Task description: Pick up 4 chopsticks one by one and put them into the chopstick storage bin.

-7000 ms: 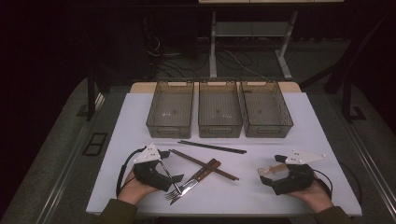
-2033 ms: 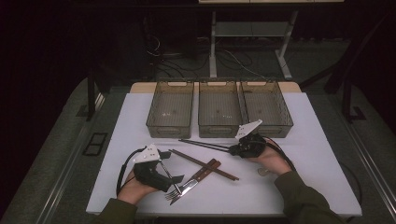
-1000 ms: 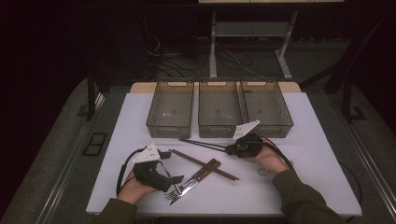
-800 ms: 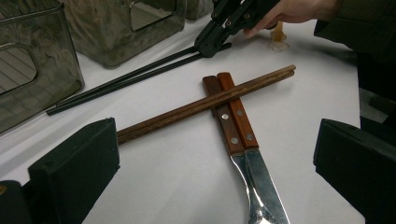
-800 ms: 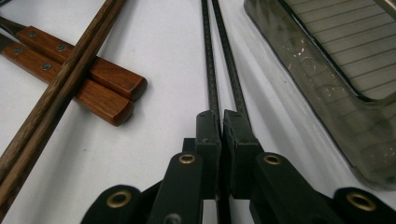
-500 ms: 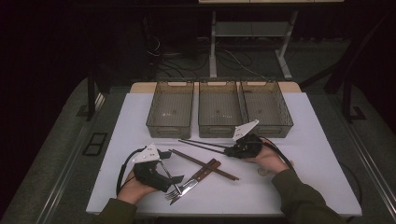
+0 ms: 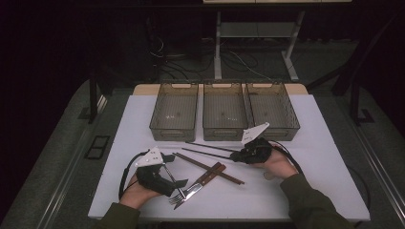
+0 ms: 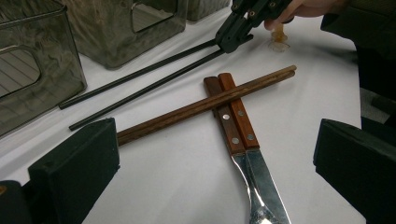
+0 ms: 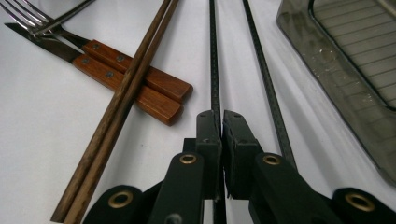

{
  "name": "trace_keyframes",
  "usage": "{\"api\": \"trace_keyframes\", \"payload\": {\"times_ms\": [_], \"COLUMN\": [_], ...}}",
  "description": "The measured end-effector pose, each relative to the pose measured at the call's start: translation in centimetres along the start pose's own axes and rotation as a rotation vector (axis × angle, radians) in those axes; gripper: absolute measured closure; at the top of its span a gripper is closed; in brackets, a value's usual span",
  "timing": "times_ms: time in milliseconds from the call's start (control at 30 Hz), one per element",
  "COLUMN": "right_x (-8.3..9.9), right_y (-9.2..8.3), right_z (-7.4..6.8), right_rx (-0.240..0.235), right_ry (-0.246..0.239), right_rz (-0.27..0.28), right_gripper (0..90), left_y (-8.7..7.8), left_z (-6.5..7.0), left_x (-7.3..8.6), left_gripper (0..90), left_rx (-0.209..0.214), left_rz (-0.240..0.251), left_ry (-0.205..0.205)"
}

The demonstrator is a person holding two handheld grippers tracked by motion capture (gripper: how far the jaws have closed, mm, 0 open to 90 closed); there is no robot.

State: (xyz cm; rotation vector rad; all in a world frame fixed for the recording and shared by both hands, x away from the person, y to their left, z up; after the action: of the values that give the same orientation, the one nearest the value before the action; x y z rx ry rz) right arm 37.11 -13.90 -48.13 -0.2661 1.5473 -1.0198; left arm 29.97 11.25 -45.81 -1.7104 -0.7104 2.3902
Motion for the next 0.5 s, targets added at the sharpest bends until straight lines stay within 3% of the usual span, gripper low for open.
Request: {"api": "trace_keyframes", "payload": {"times_ms": [200,500], "right_x": [-0.4,-0.7], "right_y": [-1.3,-2.9], "right_z": [0.2,0.6], "right_rx": [-0.006,-0.004], "right_ry": [0.062,0.095], "right_rz": [0.04,0.09], "right_gripper": [85.8,85.8], "left_y": [0.0,-0.1], "left_z": [0.0,-0.1], "left_x": [0.0,0.1], "left_gripper": [0.0,0.0], "left_rx": [0.0,-0.001], "left_rz": [0.001,-0.002], "left_ry": [0.001,0.001]}}
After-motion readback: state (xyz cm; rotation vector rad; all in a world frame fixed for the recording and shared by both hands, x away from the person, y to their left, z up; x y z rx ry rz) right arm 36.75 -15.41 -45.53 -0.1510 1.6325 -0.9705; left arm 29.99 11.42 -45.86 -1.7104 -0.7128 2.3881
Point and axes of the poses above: each handheld gripper's, and its own axes: y roughly forward along the jaws, x roughly out of its underside, z roughly to its right, the point moved 7 cm from there along y, roughly forward along the jaws, and after that the axes turned 12 degrees about x, right-handed, at the moved point
